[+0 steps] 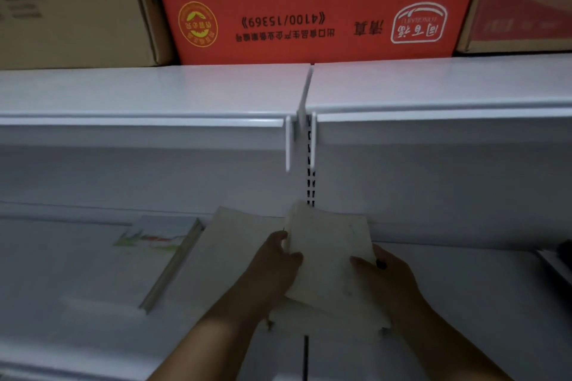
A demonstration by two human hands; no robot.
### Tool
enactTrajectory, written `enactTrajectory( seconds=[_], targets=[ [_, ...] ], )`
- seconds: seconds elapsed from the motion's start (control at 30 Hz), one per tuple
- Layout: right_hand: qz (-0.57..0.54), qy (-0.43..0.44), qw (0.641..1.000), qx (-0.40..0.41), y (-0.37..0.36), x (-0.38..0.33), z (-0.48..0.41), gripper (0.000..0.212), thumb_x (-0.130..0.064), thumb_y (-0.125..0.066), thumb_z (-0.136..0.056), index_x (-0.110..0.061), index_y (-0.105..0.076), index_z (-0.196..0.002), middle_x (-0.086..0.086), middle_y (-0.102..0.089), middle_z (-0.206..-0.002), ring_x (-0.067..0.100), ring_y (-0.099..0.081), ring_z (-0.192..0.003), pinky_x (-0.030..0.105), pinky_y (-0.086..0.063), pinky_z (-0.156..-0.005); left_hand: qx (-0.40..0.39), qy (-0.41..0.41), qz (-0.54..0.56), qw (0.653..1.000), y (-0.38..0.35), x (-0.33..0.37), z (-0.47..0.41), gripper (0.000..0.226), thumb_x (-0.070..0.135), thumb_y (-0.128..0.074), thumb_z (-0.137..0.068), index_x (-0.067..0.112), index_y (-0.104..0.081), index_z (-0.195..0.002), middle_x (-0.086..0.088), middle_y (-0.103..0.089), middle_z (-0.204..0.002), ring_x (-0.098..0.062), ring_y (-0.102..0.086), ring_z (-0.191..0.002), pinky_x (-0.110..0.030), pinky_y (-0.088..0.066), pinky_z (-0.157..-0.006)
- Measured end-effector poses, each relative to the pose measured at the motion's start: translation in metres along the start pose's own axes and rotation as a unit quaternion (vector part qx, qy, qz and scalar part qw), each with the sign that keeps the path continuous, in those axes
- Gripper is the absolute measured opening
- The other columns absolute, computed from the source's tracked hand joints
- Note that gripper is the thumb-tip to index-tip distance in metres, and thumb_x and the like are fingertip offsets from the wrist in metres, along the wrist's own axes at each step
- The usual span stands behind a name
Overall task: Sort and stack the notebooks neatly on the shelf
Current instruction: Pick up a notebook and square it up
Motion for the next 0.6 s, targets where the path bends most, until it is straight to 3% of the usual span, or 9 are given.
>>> enactTrajectory(
  seconds=[0.1,0.2,0.3,0.43,0.53,0.6],
  targets=[
    [-0.038,-0.009,0.999,-0.018,-0.002,0.001,-0.001,0.022,-0.022,-0.061,-0.089,-0.023,-0.062,-0.111,-0.002,-0.065,-0.092,0.017,-0.063,-0.082,0.029,-0.050,-0.072,0.030,-0.009,0.156,0.987,0.039,-0.002,0.001,0.040,0.003,-0.053,-0.090,0.018,-0.053,-0.127,-0.003,-0.064,-0.101,-0.023,-0.063,-0.087,-0.039,-0.052,-0.089],
    [0.068,0.026,0.997,-0.019,-0.008,0.002,0.000,0.032,-0.017,-0.063,-0.087,-0.015,-0.060,-0.119,0.007,-0.063,-0.116,0.021,-0.061,-0.100,0.030,-0.048,-0.082,0.087,-0.042,0.203,0.974,0.103,-0.012,0.004,0.041,-0.002,-0.052,-0.089,0.019,-0.053,-0.124,0.004,-0.067,-0.086,-0.012,-0.067,-0.069,-0.025,-0.054,-0.067],
    [0.064,0.015,0.998,-0.011,-0.010,0.007,0.001,0.044,-0.006,-0.060,-0.086,-0.012,-0.053,-0.129,0.010,-0.057,-0.130,0.025,-0.056,-0.113,0.034,-0.046,-0.093,0.074,-0.040,0.227,0.970,0.141,-0.031,0.003,0.037,-0.004,-0.048,-0.090,0.013,-0.055,-0.121,0.002,-0.073,-0.081,-0.013,-0.069,-0.064,-0.020,-0.057,-0.057],
    [0.044,-0.002,0.999,-0.008,-0.014,0.009,0.008,0.049,0.001,-0.052,-0.089,-0.015,-0.048,-0.134,0.003,-0.056,-0.127,0.016,-0.051,-0.097,0.024,-0.042,-0.081,0.049,0.005,0.172,0.984,0.151,-0.063,-0.012,0.041,-0.003,-0.047,-0.091,0.006,-0.049,-0.132,-0.011,-0.064,-0.103,-0.020,-0.063,-0.079,-0.025,-0.056,-0.063],
    [0.045,-0.010,0.999,0.004,-0.014,0.009,0.012,0.048,0.000,-0.051,-0.090,-0.016,-0.048,-0.135,0.006,-0.057,-0.127,0.016,-0.054,-0.091,0.014,-0.042,-0.059,0.028,0.022,0.135,0.990,0.146,-0.072,-0.021,0.041,-0.001,-0.048,-0.092,0.015,-0.050,-0.130,-0.006,-0.062,-0.097,-0.015,-0.062,-0.074,-0.025,-0.052,-0.061],
    [0.051,-0.011,0.999,0.000,-0.015,0.009,0.012,0.044,0.001,-0.050,-0.090,-0.018,-0.051,-0.130,0.000,-0.059,-0.115,0.007,-0.056,-0.079,0.008,-0.044,-0.049,0.027,-0.003,0.068,0.997,0.144,-0.067,-0.028,0.041,0.001,-0.049,-0.092,0.017,-0.050,-0.129,-0.005,-0.065,-0.105,-0.015,-0.066,-0.078,-0.031,-0.054,-0.073]
  ],
)
Point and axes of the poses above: each hand's wrist, its own z-axis away from the middle knuckle, its own y-axis out of the back of the hand, x = y × z, the point moved 10 cm from there along -z, towards the middle knuckle
